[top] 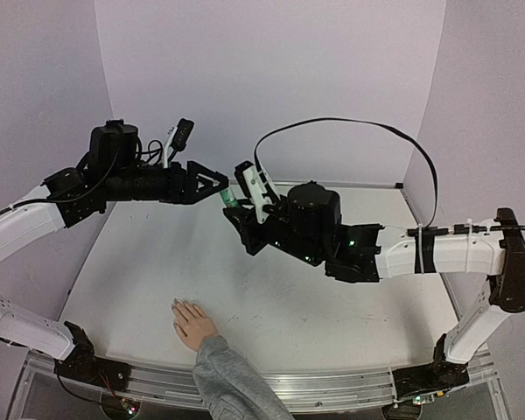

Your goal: Paint the nails

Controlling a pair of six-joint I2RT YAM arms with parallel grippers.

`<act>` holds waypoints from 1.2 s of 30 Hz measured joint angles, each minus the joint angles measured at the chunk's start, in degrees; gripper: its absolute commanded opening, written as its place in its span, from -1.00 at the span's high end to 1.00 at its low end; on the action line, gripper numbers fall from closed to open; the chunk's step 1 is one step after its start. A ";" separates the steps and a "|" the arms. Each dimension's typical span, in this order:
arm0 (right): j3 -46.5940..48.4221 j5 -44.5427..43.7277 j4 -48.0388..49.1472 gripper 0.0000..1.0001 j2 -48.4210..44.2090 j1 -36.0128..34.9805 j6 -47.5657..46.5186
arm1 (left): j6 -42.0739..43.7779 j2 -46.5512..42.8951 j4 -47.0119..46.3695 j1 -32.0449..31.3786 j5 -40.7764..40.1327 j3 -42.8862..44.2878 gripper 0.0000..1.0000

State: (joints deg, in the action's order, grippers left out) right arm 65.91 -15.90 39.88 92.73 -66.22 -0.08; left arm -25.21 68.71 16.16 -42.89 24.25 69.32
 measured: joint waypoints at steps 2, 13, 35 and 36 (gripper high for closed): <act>1.31 -0.61 -0.13 1.00 0.72 -0.37 -0.59 | -0.59 0.35 -0.13 0.00 -0.70 0.00 -0.47; 3.72 -1.49 -0.17 1.00 2.05 -1.40 -2.08 | -2.01 2.43 -1.31 -0.02 -0.15 0.35 0.24; -0.37 54.64 0.04 1.00 -3.63 10.97 3.61 | 16.92 5.73 -4.59 0.09 30.32 2.86 1.00; -0.15 58.97 0.39 1.00 -3.74 11.30 4.74 | 18.25 5.70 -4.68 -0.31 32.57 3.13 1.00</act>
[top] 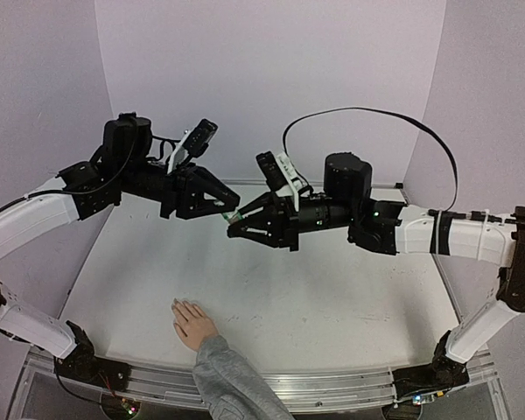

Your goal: Paint the nails

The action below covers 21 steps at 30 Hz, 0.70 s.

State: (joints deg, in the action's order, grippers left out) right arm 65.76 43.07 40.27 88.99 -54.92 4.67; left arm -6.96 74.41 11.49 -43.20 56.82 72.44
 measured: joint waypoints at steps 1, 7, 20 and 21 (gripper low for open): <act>0.15 3.08 0.24 1.00 -0.15 0.04 1.03 | 1.42 0.00 -0.09 -0.44 2.16 0.42 0.99; -1.20 4.15 1.70 1.00 -2.91 -0.68 3.28 | 4.13 1.16 -2.05 -1.97 6.36 2.60 -0.11; -6.32 -26.58 1.18 1.00 -10.14 -2.43 -2.10 | -9.27 -3.56 0.70 -1.05 -15.17 -2.01 -0.96; -6.32 -28.46 0.87 1.00 -10.14 -2.38 -2.12 | -11.45 -3.52 0.68 -0.92 -16.59 -2.01 -0.96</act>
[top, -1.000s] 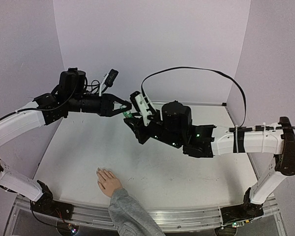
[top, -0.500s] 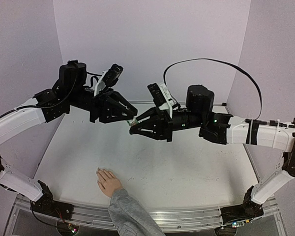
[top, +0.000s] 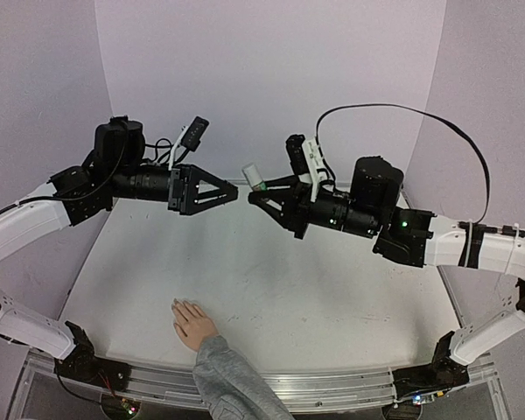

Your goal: Paint the nails

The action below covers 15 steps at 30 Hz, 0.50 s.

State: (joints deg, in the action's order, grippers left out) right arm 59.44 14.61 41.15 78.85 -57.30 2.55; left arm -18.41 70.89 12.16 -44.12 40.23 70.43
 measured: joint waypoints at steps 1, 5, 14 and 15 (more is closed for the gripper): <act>0.00 -2.27 -0.24 1.00 0.00 0.02 0.00 | -1.66 0.09 -0.11 0.15 -0.79 -0.04 -0.95; 0.00 -7.28 -0.61 1.00 0.13 0.00 0.24 | -7.85 0.09 -0.96 0.11 -4.90 -0.09 -0.95; 0.76 -12.68 -1.55 1.00 4.79 -1.88 0.24 | -13.62 2.45 -1.75 0.02 -10.51 1.22 -0.53; 1.44 -13.16 -2.29 1.00 5.68 -2.47 0.04 | -13.84 3.28 -1.81 0.02 -10.51 1.70 -0.52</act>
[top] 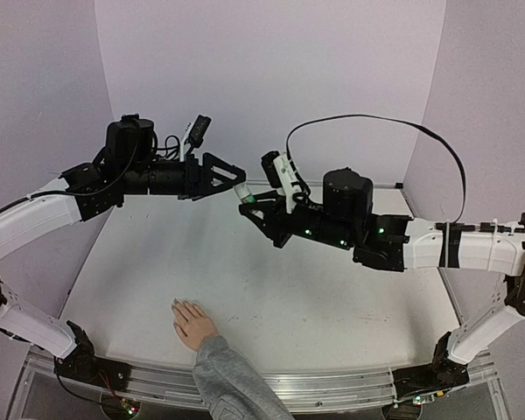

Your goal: Paint the nails

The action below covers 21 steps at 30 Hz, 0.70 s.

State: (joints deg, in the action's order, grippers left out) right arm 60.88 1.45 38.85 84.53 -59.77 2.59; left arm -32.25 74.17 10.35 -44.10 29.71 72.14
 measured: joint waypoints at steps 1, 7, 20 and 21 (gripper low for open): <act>0.44 -0.35 -0.35 1.00 0.55 -0.37 -0.13 | -0.26 0.44 0.04 0.00 -0.02 0.20 -0.49; 3.37 -3.45 -1.66 1.00 2.47 -2.84 -1.64 | -0.61 1.33 0.07 -0.13 0.11 0.31 0.03; 5.40 -5.99 -1.66 1.00 4.74 -3.93 -3.04 | 2.86 1.44 -0.33 -0.17 1.57 0.61 0.73; 5.42 -5.84 -1.64 1.00 4.74 -3.93 -3.04 | 3.43 1.44 -0.39 -0.15 1.84 0.61 0.76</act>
State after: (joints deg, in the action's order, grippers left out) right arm 66.30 -4.38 37.21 89.27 -63.70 -0.45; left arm -28.82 75.61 9.96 -44.25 31.55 72.75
